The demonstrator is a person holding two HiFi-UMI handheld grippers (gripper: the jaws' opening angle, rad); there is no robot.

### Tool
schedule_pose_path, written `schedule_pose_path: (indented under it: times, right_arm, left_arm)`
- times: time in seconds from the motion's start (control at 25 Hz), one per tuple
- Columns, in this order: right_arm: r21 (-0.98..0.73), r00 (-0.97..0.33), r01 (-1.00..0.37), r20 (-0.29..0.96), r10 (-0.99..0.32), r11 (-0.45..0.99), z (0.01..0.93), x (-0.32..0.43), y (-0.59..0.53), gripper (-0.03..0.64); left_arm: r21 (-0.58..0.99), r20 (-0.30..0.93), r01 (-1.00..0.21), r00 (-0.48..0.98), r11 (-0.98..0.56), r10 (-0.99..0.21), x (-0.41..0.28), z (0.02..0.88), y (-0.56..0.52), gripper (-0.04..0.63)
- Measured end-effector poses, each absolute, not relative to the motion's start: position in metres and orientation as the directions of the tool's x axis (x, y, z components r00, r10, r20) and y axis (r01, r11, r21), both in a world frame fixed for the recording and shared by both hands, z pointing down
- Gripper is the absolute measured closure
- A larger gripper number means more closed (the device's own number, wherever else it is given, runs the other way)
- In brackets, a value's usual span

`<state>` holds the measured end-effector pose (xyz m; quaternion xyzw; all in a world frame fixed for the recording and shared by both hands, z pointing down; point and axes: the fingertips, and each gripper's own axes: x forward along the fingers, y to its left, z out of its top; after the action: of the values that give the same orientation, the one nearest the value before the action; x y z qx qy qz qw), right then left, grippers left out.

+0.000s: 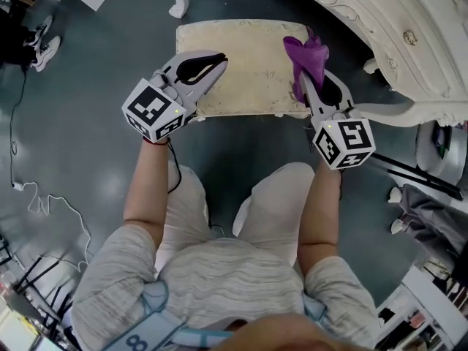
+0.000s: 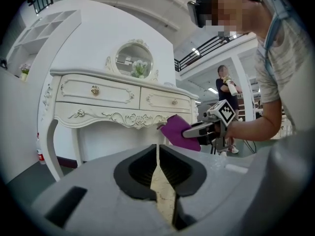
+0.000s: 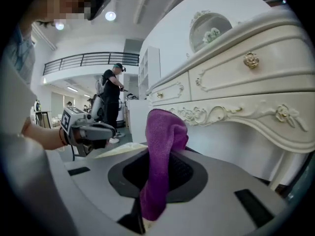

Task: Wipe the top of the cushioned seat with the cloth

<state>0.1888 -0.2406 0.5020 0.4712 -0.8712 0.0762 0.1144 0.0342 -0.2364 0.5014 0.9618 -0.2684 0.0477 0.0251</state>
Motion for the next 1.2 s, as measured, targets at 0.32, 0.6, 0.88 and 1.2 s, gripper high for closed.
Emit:
schedule_pose_path:
  times: [0.32,0.6,0.88,1.2]
  right_arm:
    - [-0.136,-0.676,-0.737,0.147,-0.722,0.662,0.41,0.133,-0.221,0.551]
    - [-0.204,-0.688,-0.722,0.097,-0.72,0.662,0.289,0.137,-0.183,0.551]
    - [-0.265,-0.693,-0.708,0.085,-0.716,0.654,0.163,0.147,-0.128,0.551]
    - [-0.232,-0.688,-0.715,0.062,-0.723,0.66,0.047,0.165,-0.099,0.552]
  left_arm:
    - [0.095,0.06,-0.55,0.835,-0.83,-0.547,0.047,0.41,-0.212,0.581]
    - [0.12,0.08,-0.547,0.837,-0.828,-0.541,0.072,0.303,-0.169,0.583]
    - [0.143,0.073,-0.513,0.858,-0.846,-0.508,0.099,0.166,-0.123,0.583]
    - [0.102,0.084,-0.508,0.861,-0.855,-0.502,0.124,0.046,-0.1,0.583]
